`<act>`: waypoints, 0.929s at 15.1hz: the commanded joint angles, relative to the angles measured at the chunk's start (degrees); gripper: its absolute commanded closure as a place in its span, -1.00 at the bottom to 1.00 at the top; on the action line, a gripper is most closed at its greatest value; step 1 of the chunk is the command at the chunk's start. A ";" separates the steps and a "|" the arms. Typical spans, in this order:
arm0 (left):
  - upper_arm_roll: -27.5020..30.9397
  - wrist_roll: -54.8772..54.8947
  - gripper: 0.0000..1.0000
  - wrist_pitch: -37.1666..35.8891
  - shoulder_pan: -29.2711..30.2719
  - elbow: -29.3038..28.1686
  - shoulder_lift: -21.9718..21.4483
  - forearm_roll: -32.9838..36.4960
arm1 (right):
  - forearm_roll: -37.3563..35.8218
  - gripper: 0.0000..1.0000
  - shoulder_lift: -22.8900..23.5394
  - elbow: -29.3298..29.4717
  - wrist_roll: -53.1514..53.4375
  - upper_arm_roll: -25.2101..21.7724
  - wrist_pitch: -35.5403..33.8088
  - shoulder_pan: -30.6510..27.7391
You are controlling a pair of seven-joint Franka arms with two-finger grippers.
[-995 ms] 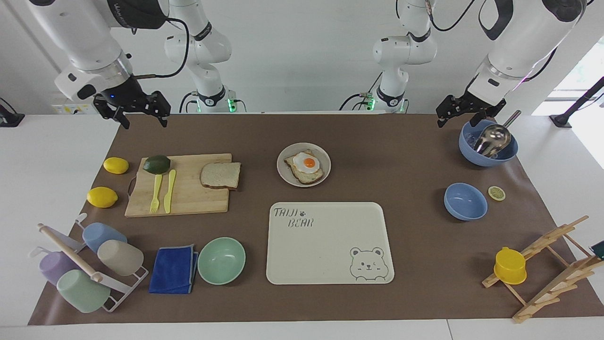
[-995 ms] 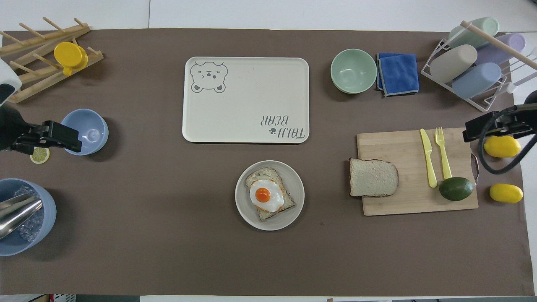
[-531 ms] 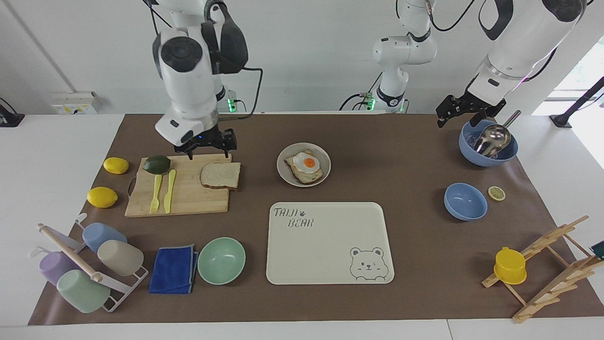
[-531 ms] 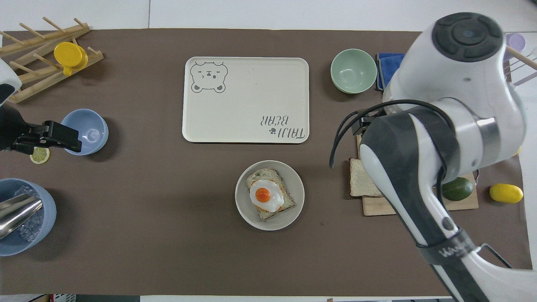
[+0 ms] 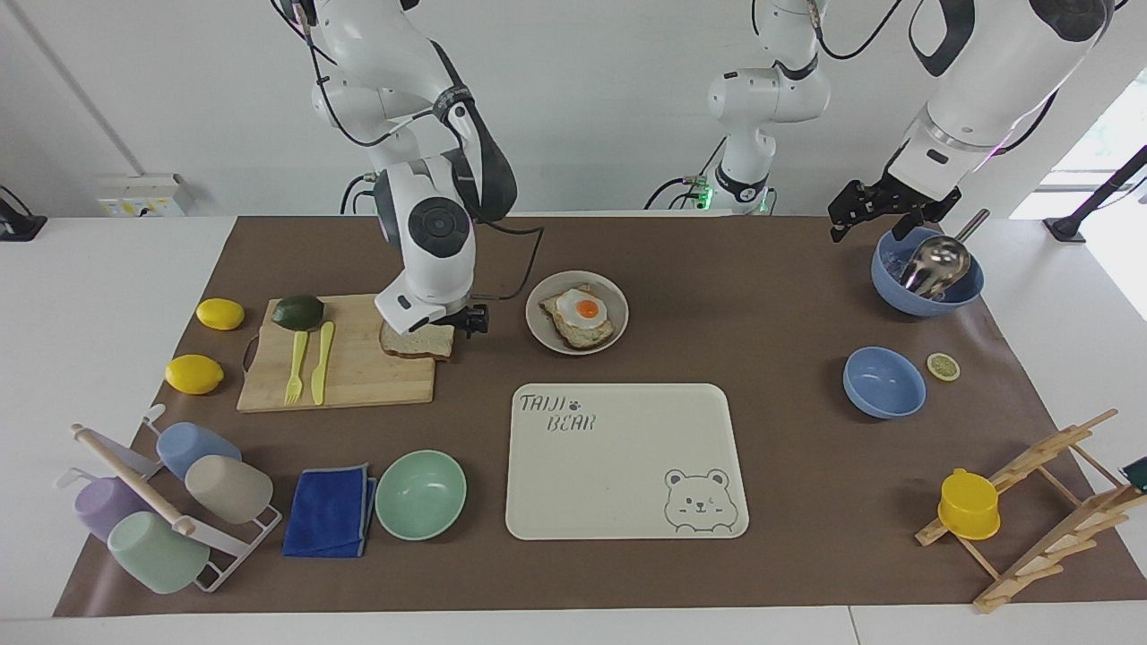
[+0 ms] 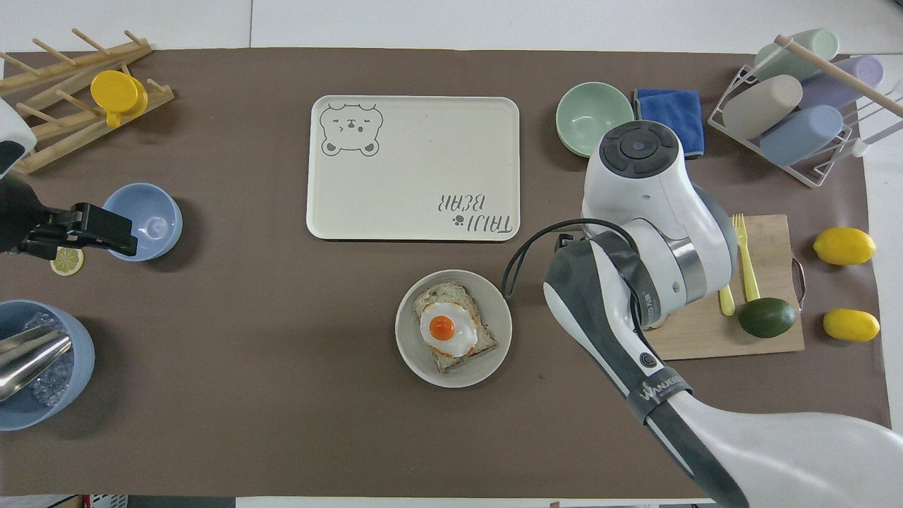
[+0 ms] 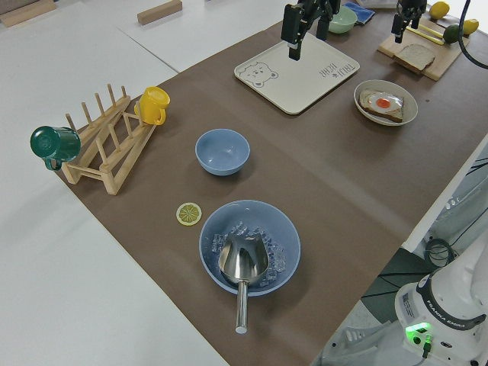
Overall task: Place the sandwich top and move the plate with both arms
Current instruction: 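Reach the right gripper to the bread slice on the cutting board and grasp it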
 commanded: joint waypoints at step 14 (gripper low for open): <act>-0.10 0.45 -1.00 0.24 0.34 -0.17 -0.67 1.06 | -7.28 -0.60 1.34 -9.76 2.21 -0.06 6.29 2.11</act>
